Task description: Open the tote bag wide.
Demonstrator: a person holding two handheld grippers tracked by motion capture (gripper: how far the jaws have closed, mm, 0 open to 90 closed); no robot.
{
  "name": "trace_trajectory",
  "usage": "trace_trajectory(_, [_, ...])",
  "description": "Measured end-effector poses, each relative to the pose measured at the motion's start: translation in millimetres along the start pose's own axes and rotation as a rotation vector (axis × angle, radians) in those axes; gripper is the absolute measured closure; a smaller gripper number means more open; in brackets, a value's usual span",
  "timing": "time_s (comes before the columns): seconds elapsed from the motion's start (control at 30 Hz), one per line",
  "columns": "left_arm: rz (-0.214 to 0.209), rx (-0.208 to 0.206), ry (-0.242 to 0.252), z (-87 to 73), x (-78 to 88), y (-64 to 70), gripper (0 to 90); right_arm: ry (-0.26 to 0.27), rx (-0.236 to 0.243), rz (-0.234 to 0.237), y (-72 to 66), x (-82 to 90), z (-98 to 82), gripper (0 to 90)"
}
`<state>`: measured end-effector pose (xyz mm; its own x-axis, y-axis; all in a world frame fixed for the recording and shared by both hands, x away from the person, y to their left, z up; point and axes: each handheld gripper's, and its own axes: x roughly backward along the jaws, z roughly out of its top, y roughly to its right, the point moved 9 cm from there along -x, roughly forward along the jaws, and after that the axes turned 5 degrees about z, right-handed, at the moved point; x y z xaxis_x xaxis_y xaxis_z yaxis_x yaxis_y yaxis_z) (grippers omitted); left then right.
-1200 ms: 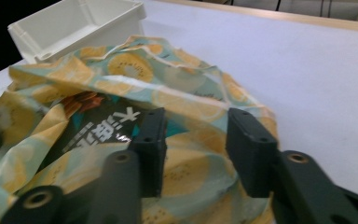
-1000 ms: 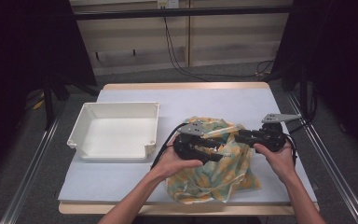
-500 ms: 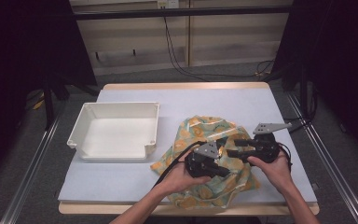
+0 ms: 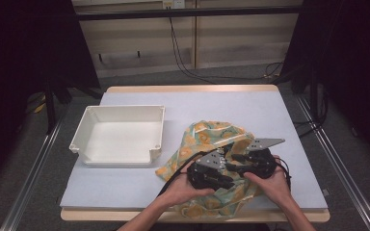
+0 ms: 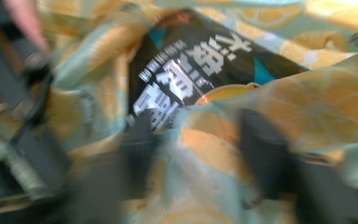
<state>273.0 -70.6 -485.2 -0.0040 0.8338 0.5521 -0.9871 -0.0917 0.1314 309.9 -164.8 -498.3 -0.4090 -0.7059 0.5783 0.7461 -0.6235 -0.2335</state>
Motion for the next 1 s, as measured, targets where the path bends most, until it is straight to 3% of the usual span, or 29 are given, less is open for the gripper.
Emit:
trace_trajectory(0.03, [0.018, 0.021, 0.036, 4.7, 11.5, -7.7, 71.4, 0.001, 0.002, 0.007, -0.8, 3.6, -1.4, 78.8])
trace_trajectory(0.07, [0.018, 0.021, 0.036, 4.7, 11.5, -7.7, 69.8, 0.001, 0.002, 0.007, -0.8, 3.6, -1.4, 78.8])
trace_trajectory(0.1, [0.032, 0.051, 0.084, 12.3, 22.4, -16.3, 69.7, -0.002, 0.008, 0.004, -1.4, 6.9, -3.2, 88.7])
trace_trajectory(0.13, [0.032, 0.051, 0.084, 12.3, 22.4, -16.3, 69.7, -0.002, 0.008, 0.004, -1.4, 6.9, -3.2, 88.7])
trace_trajectory(0.17, [0.055, 0.077, 0.116, 19.2, 30.9, -26.6, 69.8, -0.001, 0.003, 0.000, -1.7, 10.6, -4.0, 90.0])
trace_trajectory(0.27, [0.075, 0.086, 0.122, 21.6, 33.8, -37.8, 71.7, 0.005, 0.004, -0.001, -2.3, 16.4, -4.1, 90.0])
trace_trajectory(0.33, [0.106, 0.127, 0.116, 18.2, 32.5, -51.0, 70.6, 0.009, 0.001, -0.013, -2.0, 27.9, -8.9, 90.0])
trace_trajectory(0.47, [0.140, 0.155, 0.072, 5.4, 23.7, -63.8, 63.3, 0.013, -0.014, -0.027, 2.4, 39.4, -20.4, 90.0])
trace_trajectory(0.57, [0.156, 0.130, 0.020, -4.6, 16.7, -62.9, 60.7, -0.001, -0.044, -0.051, 11.9, 47.7, -37.0, 90.0])
trace_trajectory(0.7, [0.137, 0.095, 0.027, -7.2, 14.9, -53.7, 60.3, -0.027, -0.080, -0.071, 21.8, 55.5, -57.2, 90.0])
trace_trajectory(0.87, [0.128, 0.076, 0.022, -12.2, 18.1, -44.0, 60.3, -0.124, -0.085, -0.114, 29.5, 47.1, -83.3, 90.0])
trace_trajectory(1.0, [0.118, 0.090, 0.009, -17.0, 22.9, -40.0, 60.5, -0.117, -0.088, -0.107, 28.4, 46.1, -81.5, 89.4])
